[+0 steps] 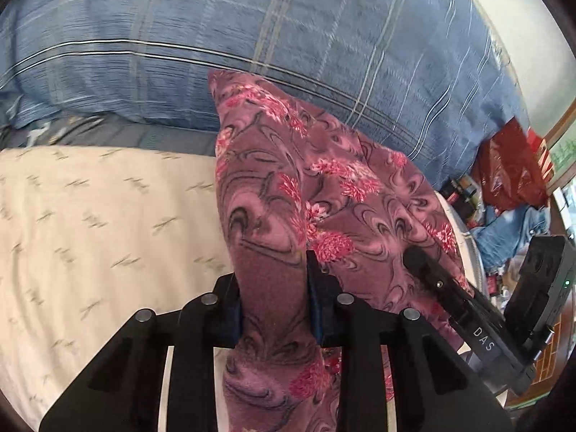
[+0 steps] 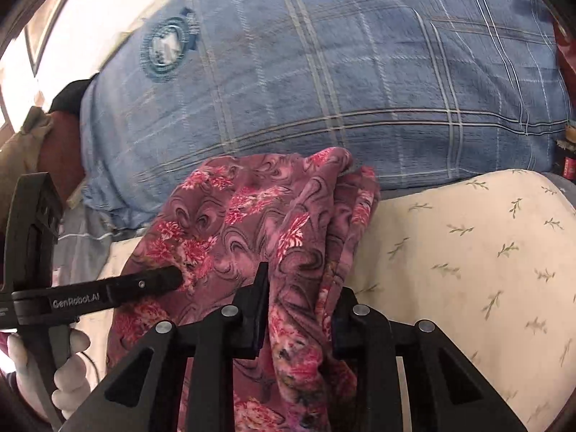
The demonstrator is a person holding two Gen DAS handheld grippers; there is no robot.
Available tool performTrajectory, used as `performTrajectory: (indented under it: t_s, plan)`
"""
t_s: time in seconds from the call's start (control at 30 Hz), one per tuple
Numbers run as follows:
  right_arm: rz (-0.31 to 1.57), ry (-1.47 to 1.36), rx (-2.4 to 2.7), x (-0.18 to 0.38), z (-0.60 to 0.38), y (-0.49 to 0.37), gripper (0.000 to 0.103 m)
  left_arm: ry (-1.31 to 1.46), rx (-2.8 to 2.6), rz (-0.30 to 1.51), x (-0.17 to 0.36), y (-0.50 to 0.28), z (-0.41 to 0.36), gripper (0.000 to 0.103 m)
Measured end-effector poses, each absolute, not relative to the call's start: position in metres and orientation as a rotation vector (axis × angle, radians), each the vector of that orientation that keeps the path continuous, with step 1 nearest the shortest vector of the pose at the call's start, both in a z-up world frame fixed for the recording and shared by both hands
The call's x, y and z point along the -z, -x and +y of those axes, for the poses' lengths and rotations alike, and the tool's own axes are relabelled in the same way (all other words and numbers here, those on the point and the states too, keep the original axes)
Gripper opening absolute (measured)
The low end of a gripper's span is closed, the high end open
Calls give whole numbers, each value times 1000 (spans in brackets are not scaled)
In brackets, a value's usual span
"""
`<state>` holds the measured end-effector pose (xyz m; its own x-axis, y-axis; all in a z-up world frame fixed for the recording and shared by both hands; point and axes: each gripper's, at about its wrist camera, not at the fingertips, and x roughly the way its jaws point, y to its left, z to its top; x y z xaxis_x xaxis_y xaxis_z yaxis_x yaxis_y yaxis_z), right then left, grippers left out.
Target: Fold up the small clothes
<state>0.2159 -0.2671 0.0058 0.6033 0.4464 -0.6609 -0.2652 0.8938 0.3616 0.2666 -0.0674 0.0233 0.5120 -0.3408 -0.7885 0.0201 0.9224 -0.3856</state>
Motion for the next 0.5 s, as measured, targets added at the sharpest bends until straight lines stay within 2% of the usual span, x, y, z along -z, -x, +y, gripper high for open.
performTrajectory:
  t_s: [0.17,0.33,0.4,0.47,0.5]
  plan:
    - [831,-306,-522,-13,-236,-176,26,394,185,999,-30,-223,-18,25]
    - [873,-390,-640,-4,-203,-139,26,443,147,1028,-12,-177,36,26]
    - [963,-402,-640,15,-191,-132,27,464,129,1100,12,-170,52,27]
    - [1099,-375,-573,44,-181,-131,28,517,116,1160,35,-167,67,35]
    - [1117,-380,-556,51,-181,-128,33,560,134,1151,40,-164,74,38]
